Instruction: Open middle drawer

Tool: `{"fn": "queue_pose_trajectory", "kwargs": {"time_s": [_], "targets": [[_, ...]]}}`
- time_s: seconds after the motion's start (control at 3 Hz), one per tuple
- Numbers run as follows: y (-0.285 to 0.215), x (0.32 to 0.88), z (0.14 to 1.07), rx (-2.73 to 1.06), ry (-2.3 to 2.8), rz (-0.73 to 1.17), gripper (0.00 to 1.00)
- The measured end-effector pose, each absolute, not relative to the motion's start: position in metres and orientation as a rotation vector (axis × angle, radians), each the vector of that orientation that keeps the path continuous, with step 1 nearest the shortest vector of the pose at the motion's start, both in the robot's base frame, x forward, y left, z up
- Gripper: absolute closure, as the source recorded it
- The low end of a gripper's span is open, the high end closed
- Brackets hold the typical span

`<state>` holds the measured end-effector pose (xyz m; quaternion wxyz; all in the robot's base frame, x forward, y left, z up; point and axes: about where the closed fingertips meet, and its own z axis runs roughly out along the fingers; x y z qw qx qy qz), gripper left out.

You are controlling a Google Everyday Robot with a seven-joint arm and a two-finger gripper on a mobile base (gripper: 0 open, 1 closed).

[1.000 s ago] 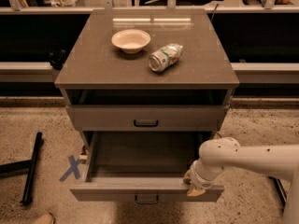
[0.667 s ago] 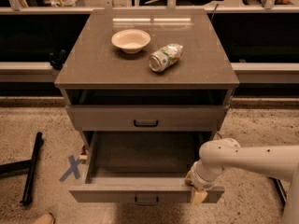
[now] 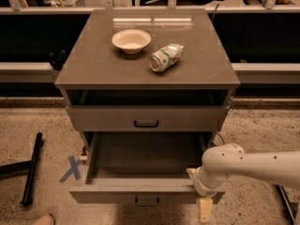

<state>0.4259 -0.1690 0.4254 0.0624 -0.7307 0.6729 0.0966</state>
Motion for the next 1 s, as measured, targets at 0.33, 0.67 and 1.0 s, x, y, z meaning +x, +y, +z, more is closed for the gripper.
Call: {"fn": "queue_pose_trajectory", "kwargs": {"time_s": [0.33,0.67,1.0], "targets": [[-0.179,0.424,0.452,-2.173,2.013,0.252,0.00],[-0.204,0.433,0.491,-2.110,1.990,0.222,0.00],[-0.237,0.455,0.541,-2.027,1.970,0.171,0.00]]}}
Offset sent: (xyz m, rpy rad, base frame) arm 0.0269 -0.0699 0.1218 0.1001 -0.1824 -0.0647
